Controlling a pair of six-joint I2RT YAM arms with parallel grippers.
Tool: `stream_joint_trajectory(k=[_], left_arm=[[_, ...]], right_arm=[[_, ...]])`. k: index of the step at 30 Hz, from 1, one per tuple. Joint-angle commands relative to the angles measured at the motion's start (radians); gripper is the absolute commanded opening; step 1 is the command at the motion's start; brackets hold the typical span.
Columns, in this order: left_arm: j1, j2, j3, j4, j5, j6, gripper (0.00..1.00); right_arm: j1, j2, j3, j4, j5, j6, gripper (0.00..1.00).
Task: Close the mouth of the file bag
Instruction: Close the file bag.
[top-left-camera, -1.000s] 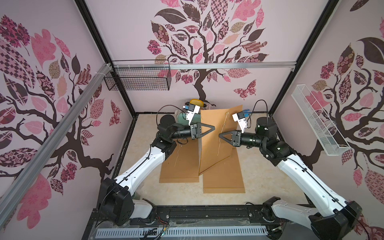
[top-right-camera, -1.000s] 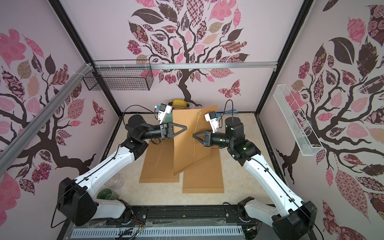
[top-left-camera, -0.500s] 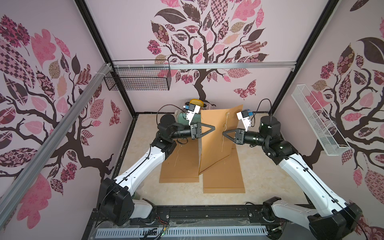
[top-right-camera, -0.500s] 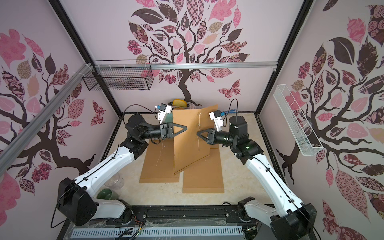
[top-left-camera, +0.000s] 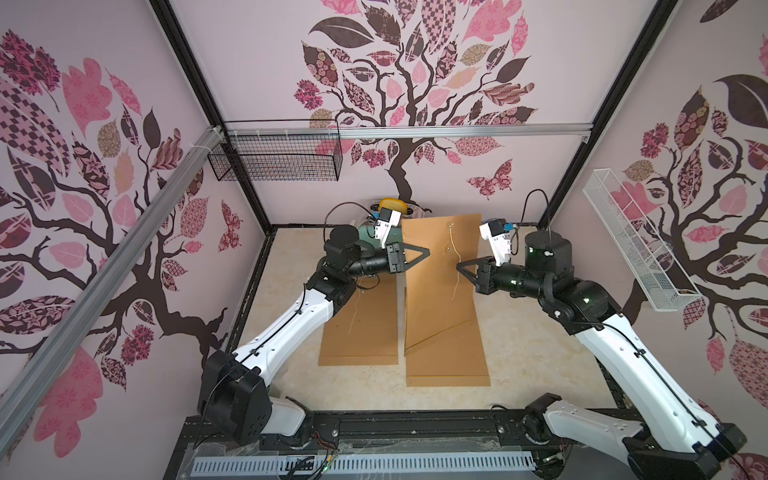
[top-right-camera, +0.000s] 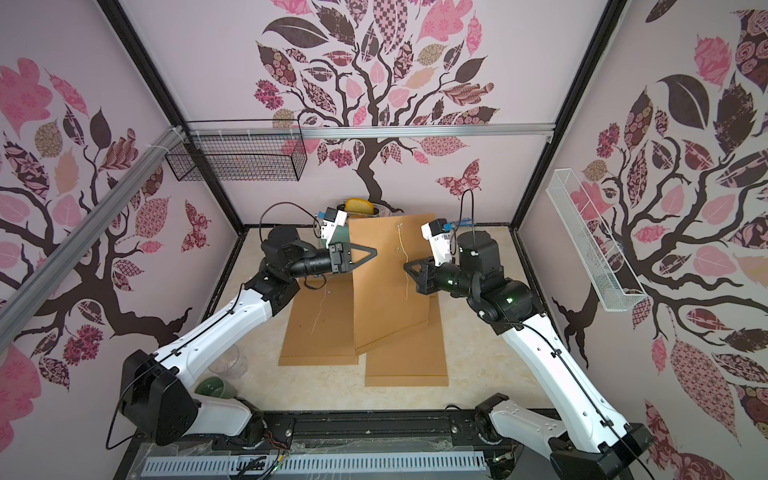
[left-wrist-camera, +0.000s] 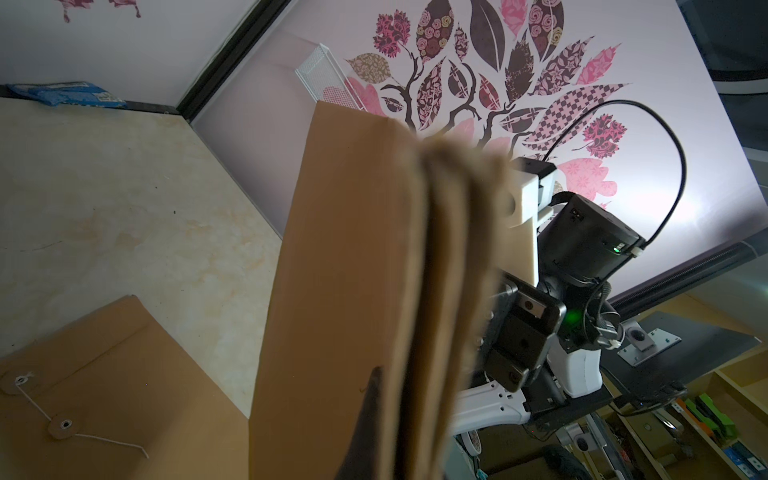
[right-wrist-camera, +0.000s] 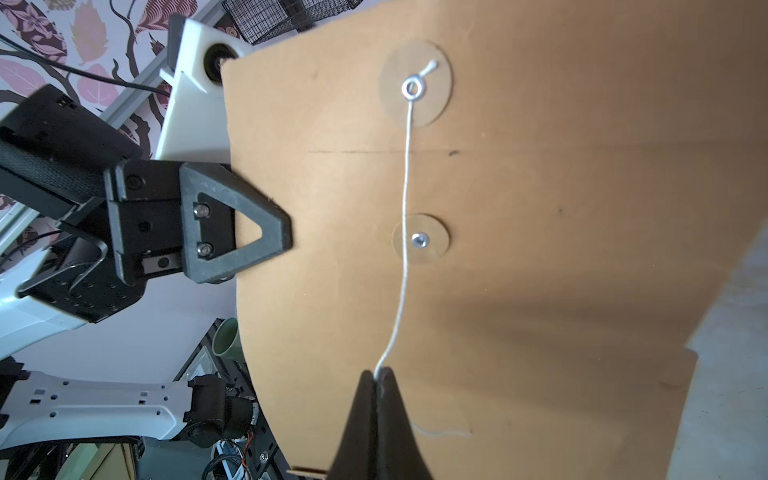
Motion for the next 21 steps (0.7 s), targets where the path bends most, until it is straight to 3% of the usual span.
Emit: stream_joint_trajectory(k=[1, 6, 11, 21], left_arm=[[-0.004, 0.019, 0.024, 0.05, -0.038, -0.052, 0.0], [-0.004, 0.032, 0.004, 0.098, -0.053, -0.092, 0.0], [-0.004, 0.052, -0.014, 0.211, -0.051, -0.161, 0.0], [0.007, 0.082, 0.016, 0.212, -0.039, -0.157, 0.0]], right_arm=[[0.012, 0.007, 0.011, -0.032, -0.006, -0.044, 0.0], [0.018, 0.03, 0.009, -0.038, -0.002, -0.063, 0.0], [0.063, 0.091, 0.063, -0.072, 0.157, -0.131, 0.0], [0.17, 0.12, 0.088, -0.05, 0.42, -0.221, 0.0]])
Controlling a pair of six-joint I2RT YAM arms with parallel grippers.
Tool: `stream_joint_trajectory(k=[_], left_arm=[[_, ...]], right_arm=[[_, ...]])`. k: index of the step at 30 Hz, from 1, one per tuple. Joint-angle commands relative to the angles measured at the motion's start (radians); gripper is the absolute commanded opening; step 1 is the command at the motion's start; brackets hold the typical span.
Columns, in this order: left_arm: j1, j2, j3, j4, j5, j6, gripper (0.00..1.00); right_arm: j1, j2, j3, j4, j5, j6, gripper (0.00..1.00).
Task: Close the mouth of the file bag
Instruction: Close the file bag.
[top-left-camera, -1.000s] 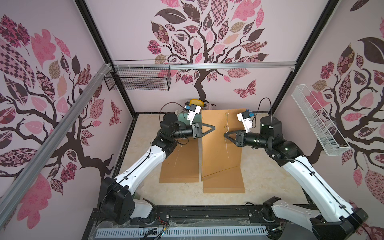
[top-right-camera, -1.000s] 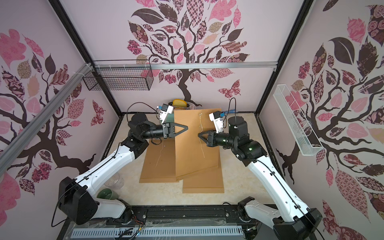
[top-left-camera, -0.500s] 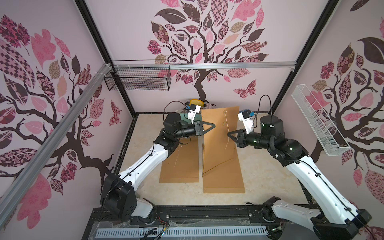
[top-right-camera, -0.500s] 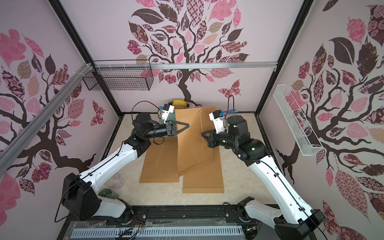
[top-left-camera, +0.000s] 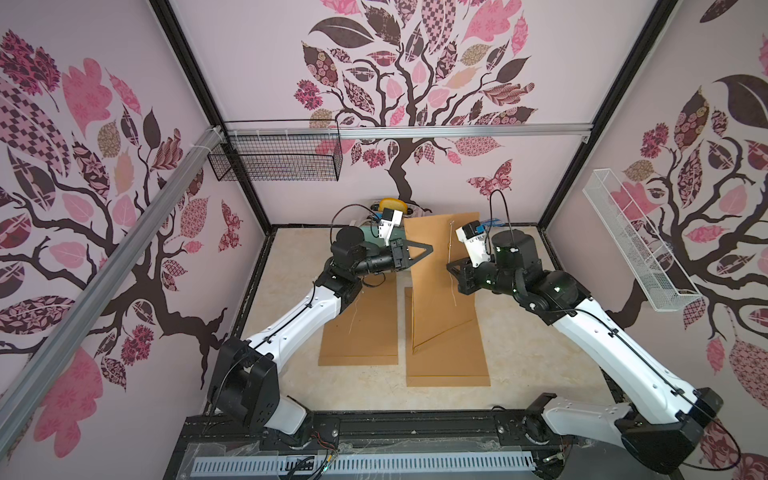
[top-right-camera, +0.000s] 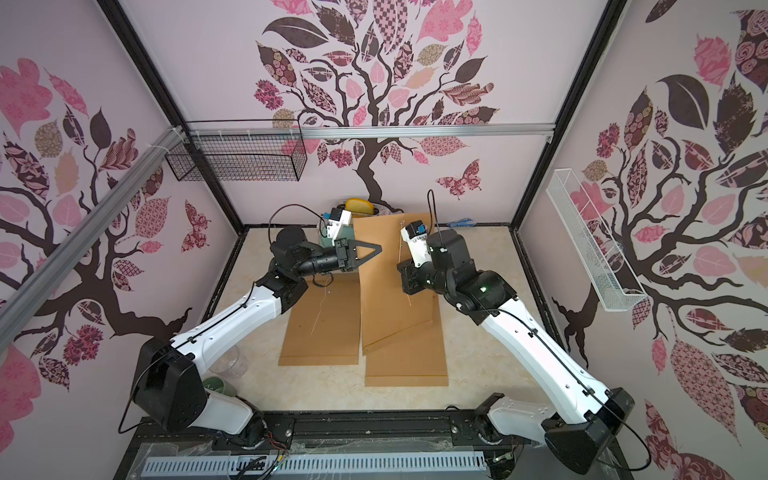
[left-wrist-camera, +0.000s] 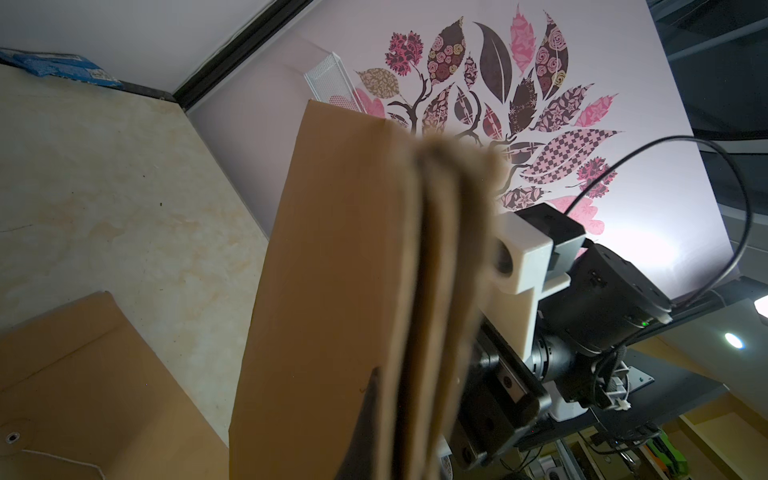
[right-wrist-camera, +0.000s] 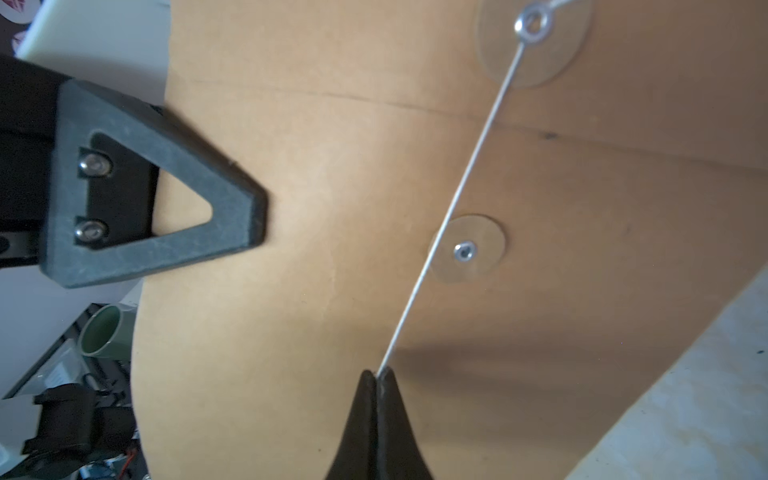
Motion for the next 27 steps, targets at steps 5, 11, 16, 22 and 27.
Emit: stream_joint_trajectory(k=[5, 11, 16, 22, 27], left_arm=[[0.013, 0.017, 0.04, 0.07, -0.006, -0.01, 0.0], [0.011, 0.025, 0.048, 0.053, 0.023, 0.006, 0.0], [0.01, 0.022, 0.042, 0.054, 0.018, 0.004, 0.0], [0.008, 0.02, 0.037, 0.087, 0.012, -0.034, 0.0], [0.008, 0.024, 0.044, 0.114, 0.072, -0.042, 0.0]], right_arm=[[0.024, 0.01, 0.032, -0.033, 0.08, -0.079, 0.0], [0.027, 0.007, 0.03, -0.038, 0.038, -0.096, 0.0], [0.075, 0.03, 0.022, -0.035, 0.157, -0.107, 0.0], [0.094, 0.029, -0.003, 0.005, 0.229, -0.114, 0.0], [0.094, 0.023, -0.038, 0.048, 0.186, -0.135, 0.0]])
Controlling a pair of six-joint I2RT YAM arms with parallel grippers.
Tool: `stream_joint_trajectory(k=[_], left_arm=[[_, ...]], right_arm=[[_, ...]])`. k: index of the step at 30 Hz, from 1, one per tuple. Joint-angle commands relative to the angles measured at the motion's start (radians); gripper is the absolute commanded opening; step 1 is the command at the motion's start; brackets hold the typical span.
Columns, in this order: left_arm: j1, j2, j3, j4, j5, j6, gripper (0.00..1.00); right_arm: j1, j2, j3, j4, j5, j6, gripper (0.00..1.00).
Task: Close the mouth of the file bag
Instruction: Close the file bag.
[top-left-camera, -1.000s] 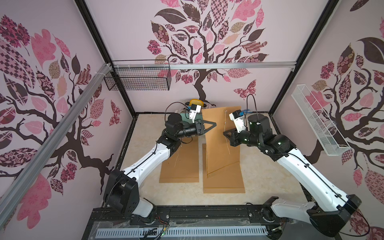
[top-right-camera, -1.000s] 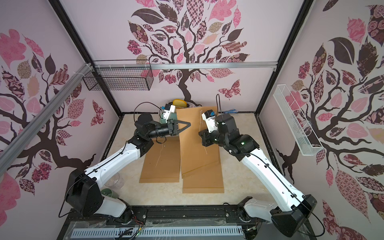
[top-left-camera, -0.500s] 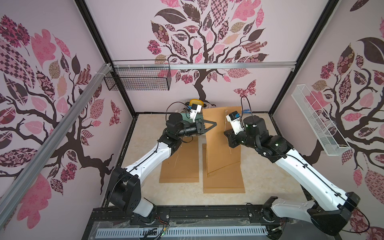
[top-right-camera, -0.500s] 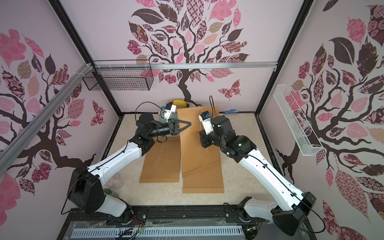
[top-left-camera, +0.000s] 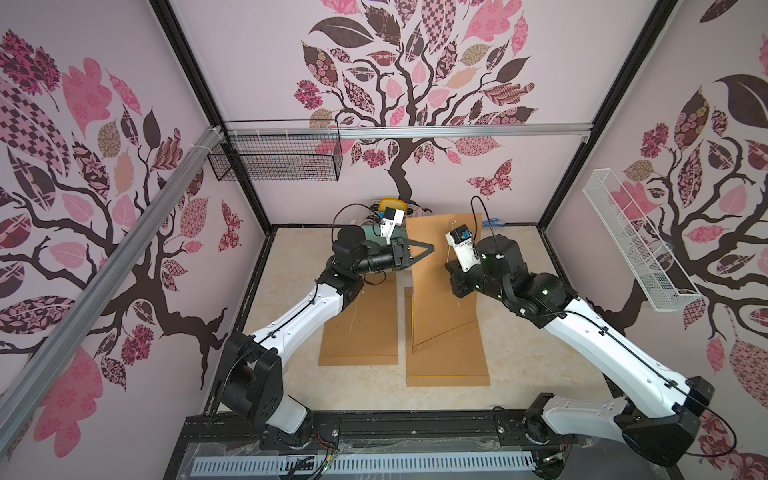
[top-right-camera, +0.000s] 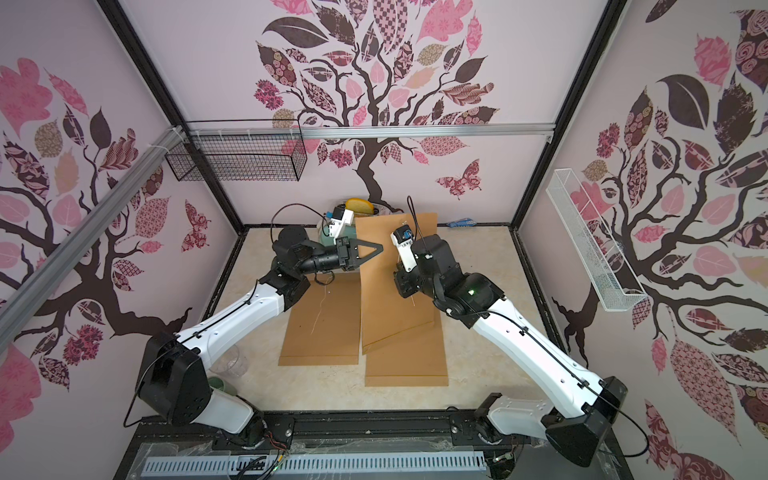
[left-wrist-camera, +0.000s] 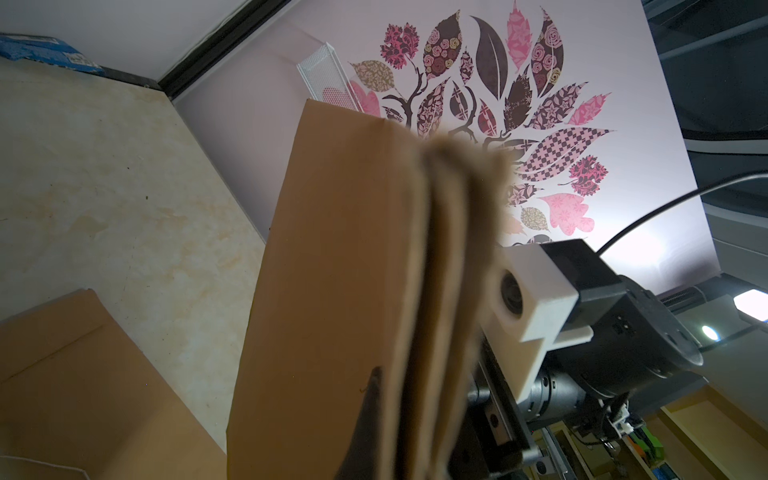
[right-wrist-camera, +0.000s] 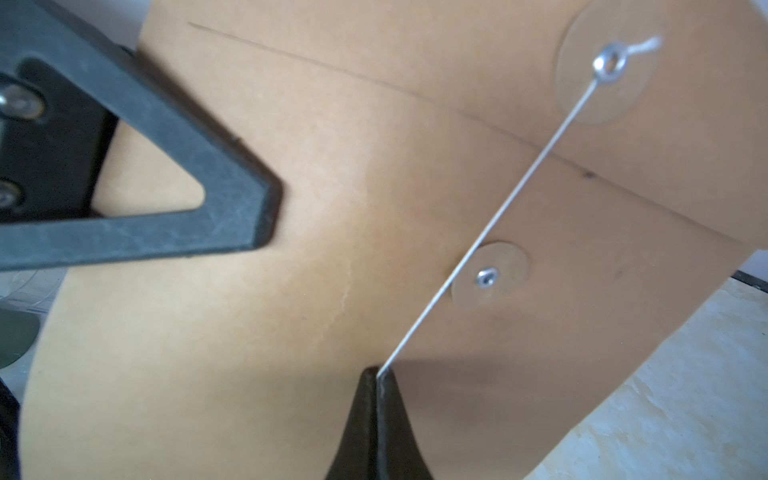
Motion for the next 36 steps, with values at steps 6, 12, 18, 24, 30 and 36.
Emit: stream_joint_trajectory(k=[6, 12, 18, 24, 30, 36], left_arm=[[0.003, -0.013, 0.029, 0.126, 0.087, -0.021, 0.0], [0.003, -0.011, 0.028, 0.175, 0.101, -0.062, 0.0], [-0.002, -0.023, 0.064, -0.046, 0.068, 0.079, 0.0], [-0.005, 0.0, 0.077, -0.05, 0.051, 0.073, 0.0], [-0.006, 0.0, 0.088, -0.06, 0.073, 0.066, 0.0], [-0.007, -0.012, 0.102, -0.065, 0.176, 0.07, 0.0]], right_arm=[[-0.044, -0.008, -0.061, 0.048, -0.144, -0.014, 0.0], [-0.118, -0.056, -0.126, 0.112, -0.233, 0.03, 0.0], [-0.123, -0.077, -0.1, 0.073, -0.238, 0.043, 0.0], [-0.018, -0.092, -0.084, 0.066, -0.12, -0.001, 0.0], [0.016, -0.036, -0.033, 0.033, -0.118, -0.008, 0.0], [0.016, -0.007, -0.02, 0.002, -0.099, -0.059, 0.0]])
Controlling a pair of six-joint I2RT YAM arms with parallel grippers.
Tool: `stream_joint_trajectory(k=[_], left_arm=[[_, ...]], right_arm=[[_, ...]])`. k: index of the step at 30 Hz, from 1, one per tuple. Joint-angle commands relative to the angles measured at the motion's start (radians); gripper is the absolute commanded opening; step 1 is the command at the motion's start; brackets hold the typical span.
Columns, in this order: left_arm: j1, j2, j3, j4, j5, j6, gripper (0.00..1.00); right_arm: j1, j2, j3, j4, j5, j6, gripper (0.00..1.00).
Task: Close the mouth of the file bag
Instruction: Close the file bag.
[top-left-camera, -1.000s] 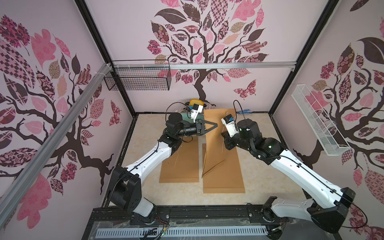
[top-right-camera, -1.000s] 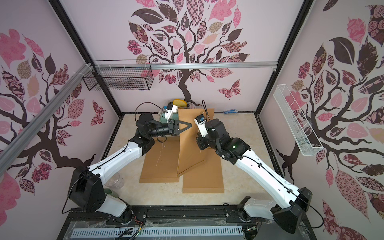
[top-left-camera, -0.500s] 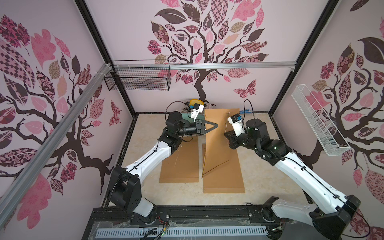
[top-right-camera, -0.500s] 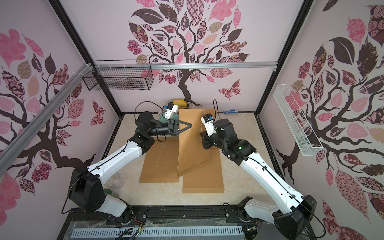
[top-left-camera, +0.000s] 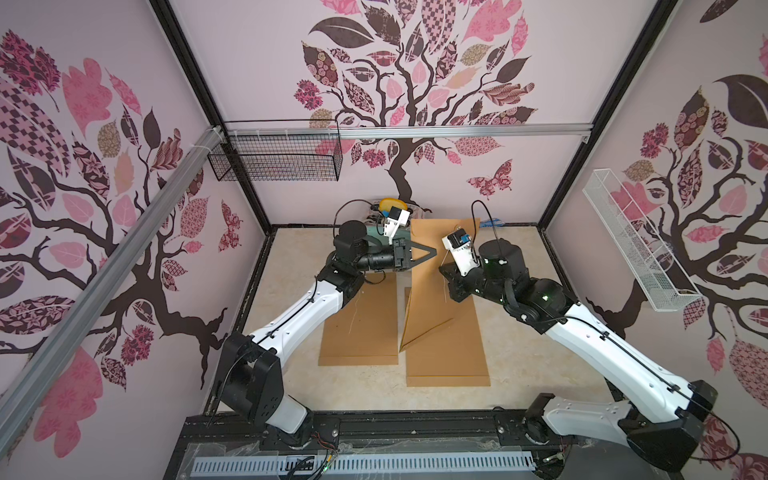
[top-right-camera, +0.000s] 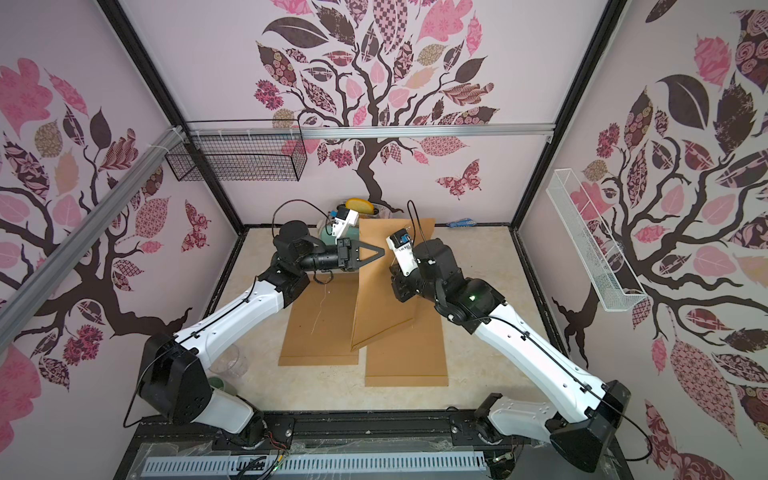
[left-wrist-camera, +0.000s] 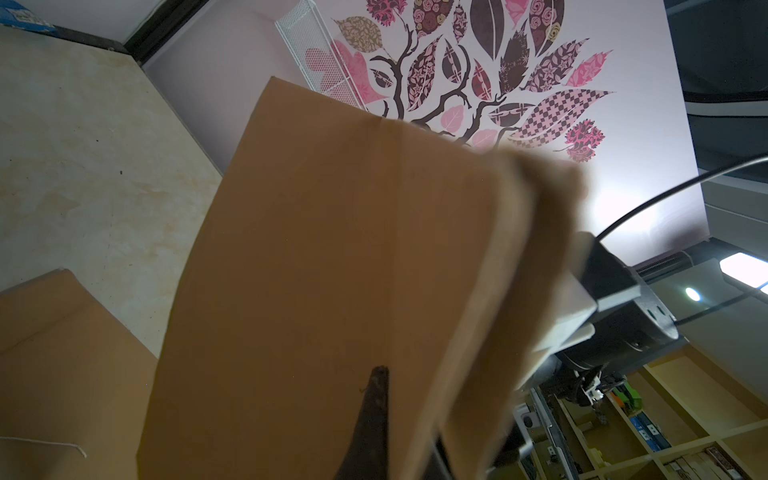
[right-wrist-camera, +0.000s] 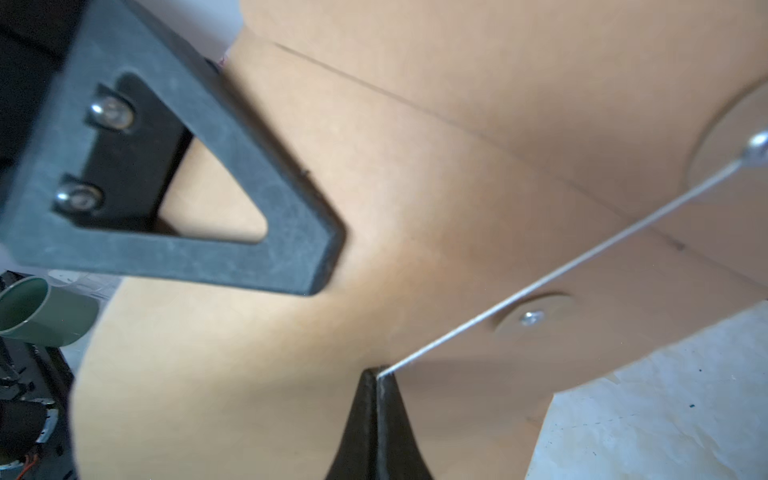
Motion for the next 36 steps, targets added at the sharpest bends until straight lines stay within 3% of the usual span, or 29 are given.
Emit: stream_joint_trajectory(k=[1, 9, 22, 30, 36], left_arm=[[-0.004, -0.013, 0.05, 0.049, 0.096, 0.019, 0.0], [-0.004, 0.003, 0.023, 0.242, 0.095, -0.119, 0.0], [-0.006, -0.01, 0.02, 0.283, 0.102, -0.153, 0.0], [-0.008, -0.005, -0.011, 0.397, 0.103, -0.233, 0.0], [-0.009, -0.003, -0.02, 0.404, 0.111, -0.247, 0.0]], right_arm=[[0.007, 0.016, 0.031, -0.062, -0.004, -0.04, 0.0], [-0.051, -0.033, -0.06, -0.01, -0.064, -0.005, 0.0], [-0.146, -0.119, -0.159, 0.041, -0.11, 0.033, 0.0], [-0.312, -0.133, -0.173, 0.127, -0.407, 0.106, 0.0], [-0.346, -0.14, -0.129, 0.094, -0.368, 0.113, 0.0]])
